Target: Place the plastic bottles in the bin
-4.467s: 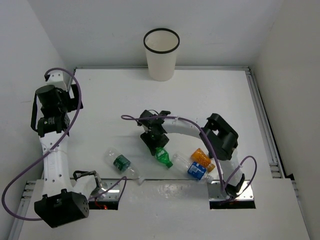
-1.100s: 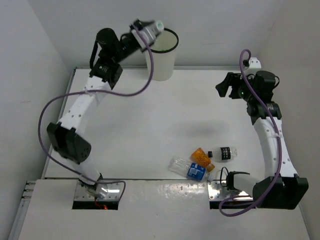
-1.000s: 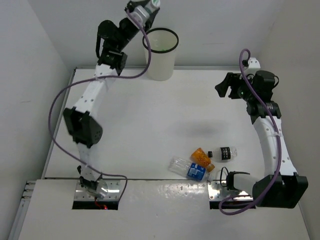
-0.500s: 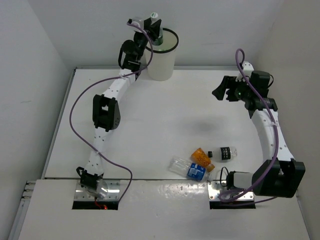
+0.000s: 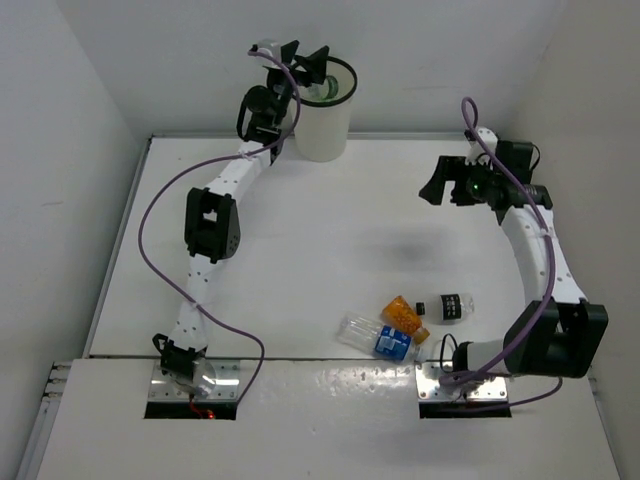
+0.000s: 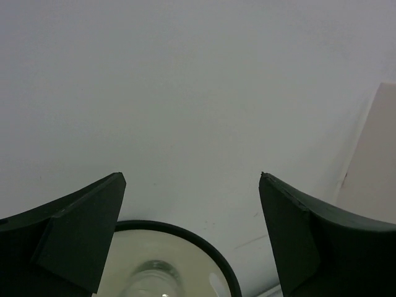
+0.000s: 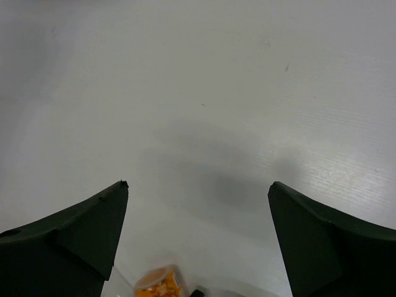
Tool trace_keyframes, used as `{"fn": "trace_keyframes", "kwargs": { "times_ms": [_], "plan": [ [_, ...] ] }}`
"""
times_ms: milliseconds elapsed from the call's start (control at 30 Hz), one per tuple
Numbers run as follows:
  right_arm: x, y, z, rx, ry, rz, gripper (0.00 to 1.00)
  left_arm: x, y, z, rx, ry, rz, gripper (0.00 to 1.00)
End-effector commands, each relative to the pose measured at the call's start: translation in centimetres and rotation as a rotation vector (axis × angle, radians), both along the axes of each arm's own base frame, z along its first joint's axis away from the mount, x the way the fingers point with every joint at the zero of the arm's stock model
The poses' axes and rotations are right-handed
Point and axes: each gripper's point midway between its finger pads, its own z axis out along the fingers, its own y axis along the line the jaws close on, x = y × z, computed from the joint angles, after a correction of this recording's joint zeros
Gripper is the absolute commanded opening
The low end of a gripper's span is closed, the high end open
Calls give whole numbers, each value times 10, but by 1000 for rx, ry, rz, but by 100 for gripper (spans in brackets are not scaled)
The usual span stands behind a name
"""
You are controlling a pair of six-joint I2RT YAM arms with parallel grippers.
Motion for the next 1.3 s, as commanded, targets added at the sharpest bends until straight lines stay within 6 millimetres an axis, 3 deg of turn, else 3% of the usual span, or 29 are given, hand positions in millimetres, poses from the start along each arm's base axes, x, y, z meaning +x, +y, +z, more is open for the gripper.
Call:
{"fn": "trace_keyframes", "kwargs": {
  "times_ms": [0, 33, 67, 100, 167, 200, 267, 300, 367, 433, 500, 533, 567, 633, 667, 733, 800, 833, 933, 967, 1167, 1267],
  "plan": [
    [-7, 16, 19, -58, 0, 147, 94, -6, 19, 28, -27, -49, 31, 97],
    [-12, 25, 18, -97, -8, 215, 94, -4, 32, 31, 0, -55, 42, 98],
    [-24, 28, 10, -114, 43, 254, 94, -17, 38, 55, 3, -91, 36, 100],
    [-32, 49, 10, -128, 45, 324, 94, -22, 44, 63, 31, -109, 53, 100],
    [-51, 60, -1, -156, 76, 399, 87, -28, 62, 68, 56, -99, 43, 100],
    [-64, 81, -5, -165, 83, 481, 83, -40, 75, 79, 72, -81, -3, 100],
    [-89, 92, -14, -215, 106, 582, 80, -54, 88, 86, 95, -56, -38, 100],
    [-108, 114, -24, -259, 121, 676, 80, -60, 95, 89, 111, -34, -39, 100],
    [-132, 128, -34, -318, 111, 785, 75, -83, 119, 91, 156, 47, -2, 100],
    [-154, 134, -51, -382, 143, 867, 69, -96, 133, 78, 225, 130, 28, 100],
    [-175, 143, -68, -414, 205, 945, 69, -123, 151, 70, 270, 204, 50, 100],
    [-189, 151, -76, -437, 223, 997, 69, -128, 160, 51, 316, 283, 73, 100],
    [-196, 154, -81, -433, 259, 994, 70, -148, 172, 46, 327, 315, 97, 100],
    [-215, 162, -100, -452, 329, 1042, 73, -170, 188, 34, 342, 354, 132, 100],
    [-221, 162, -106, -448, 372, 1028, 77, -177, 204, 6, 345, 420, 155, 100],
    [-239, 169, -121, -447, 458, 1051, 83, -210, 224, 1, 344, 439, 207, 100],
    [-251, 172, -132, -449, 535, 1043, 84, -231, 233, 3, 362, 428, 237, 100],
    [-256, 174, -136, -460, 564, 1049, 84, -250, 235, 16, 368, 393, 260, 100],
    [-261, 183, -146, -496, 586, 1069, 86, -269, 251, 9, 375, 410, 311, 100],
    [-264, 186, -149, -521, 580, 1086, 87, -278, 252, 16, 374, 398, 323, 100],
    [-260, 196, -174, -639, 587, 1069, 89, -284, 270, 1, 363, 456, 354, 100],
    [-253, 197, -188, -716, 594, 1056, 83, -285, 278, 1, 358, 461, 376, 100]
  ]
}}
